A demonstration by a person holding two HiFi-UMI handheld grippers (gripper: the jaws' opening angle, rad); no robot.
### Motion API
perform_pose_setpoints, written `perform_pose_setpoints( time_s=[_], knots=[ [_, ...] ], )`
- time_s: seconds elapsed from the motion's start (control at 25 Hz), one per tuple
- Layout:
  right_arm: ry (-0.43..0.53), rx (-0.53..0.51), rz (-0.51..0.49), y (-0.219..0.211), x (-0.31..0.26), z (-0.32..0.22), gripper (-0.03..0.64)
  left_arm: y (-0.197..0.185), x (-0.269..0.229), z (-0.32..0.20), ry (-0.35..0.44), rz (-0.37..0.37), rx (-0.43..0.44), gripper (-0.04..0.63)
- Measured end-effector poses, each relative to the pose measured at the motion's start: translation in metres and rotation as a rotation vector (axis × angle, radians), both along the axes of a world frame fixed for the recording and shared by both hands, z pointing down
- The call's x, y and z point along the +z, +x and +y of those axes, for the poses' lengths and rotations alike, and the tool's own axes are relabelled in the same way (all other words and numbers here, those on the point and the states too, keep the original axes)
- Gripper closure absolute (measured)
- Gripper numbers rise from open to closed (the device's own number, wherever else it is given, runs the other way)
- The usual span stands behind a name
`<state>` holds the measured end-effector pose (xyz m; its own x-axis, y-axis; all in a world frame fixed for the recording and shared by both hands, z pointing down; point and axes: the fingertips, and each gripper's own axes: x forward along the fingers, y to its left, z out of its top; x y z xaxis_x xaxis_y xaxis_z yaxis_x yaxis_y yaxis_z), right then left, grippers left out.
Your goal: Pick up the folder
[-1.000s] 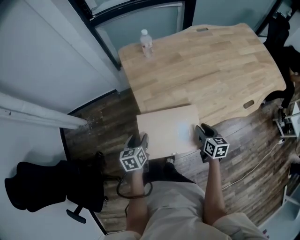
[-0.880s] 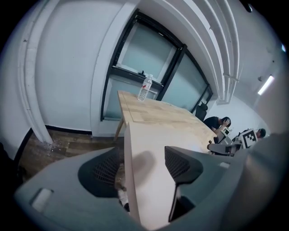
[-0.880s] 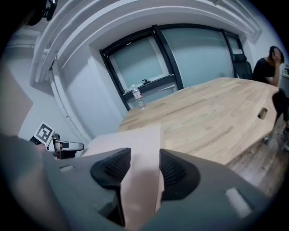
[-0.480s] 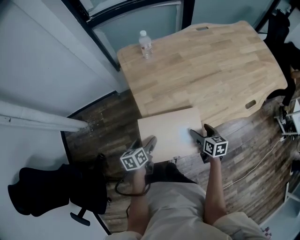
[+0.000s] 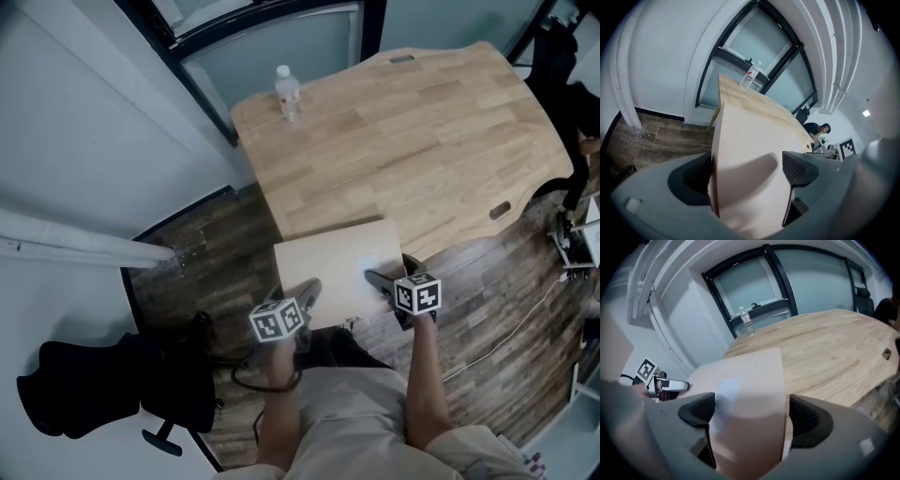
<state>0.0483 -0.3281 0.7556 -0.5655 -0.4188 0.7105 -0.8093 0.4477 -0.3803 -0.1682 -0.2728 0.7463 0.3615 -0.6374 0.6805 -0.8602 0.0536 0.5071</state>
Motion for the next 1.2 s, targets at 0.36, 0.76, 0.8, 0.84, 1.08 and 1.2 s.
perform_pose_setpoints(
  time_s=[0.36, 0.76, 0.8, 0.84, 1.08, 1.2],
  knots=[
    [-0.081, -0.011, 0.004, 0.001, 0.010, 0.002, 0.129, 0.005, 0.015, 0.001, -0.055, -0.061, 0.039, 0.138],
    [-0.098, -0.016, 0.016, -0.001, 0.012, 0.003, 0.129, 0.006, 0.020, 0.003, -0.069, -0.052, 0.045, 0.137],
    [-0.100, -0.015, 0.015, -0.001, 0.012, 0.003, 0.129, 0.006, 0.020, 0.002, -0.070, -0.053, 0.045, 0.137],
    [-0.101, -0.015, 0.014, -0.001, 0.012, 0.002, 0.129, 0.006, 0.020, 0.002, -0.072, -0.052, 0.045, 0.137],
    [-0.100, -0.016, 0.007, -0.001, 0.012, 0.004, 0.130, 0.007, 0.022, 0.004, -0.082, -0.041, 0.042, 0.137],
    [-0.089, -0.014, 0.001, 0.001, 0.010, 0.005, 0.132, 0.008, 0.019, 0.004, -0.068, -0.049, 0.045, 0.137]
  ],
)
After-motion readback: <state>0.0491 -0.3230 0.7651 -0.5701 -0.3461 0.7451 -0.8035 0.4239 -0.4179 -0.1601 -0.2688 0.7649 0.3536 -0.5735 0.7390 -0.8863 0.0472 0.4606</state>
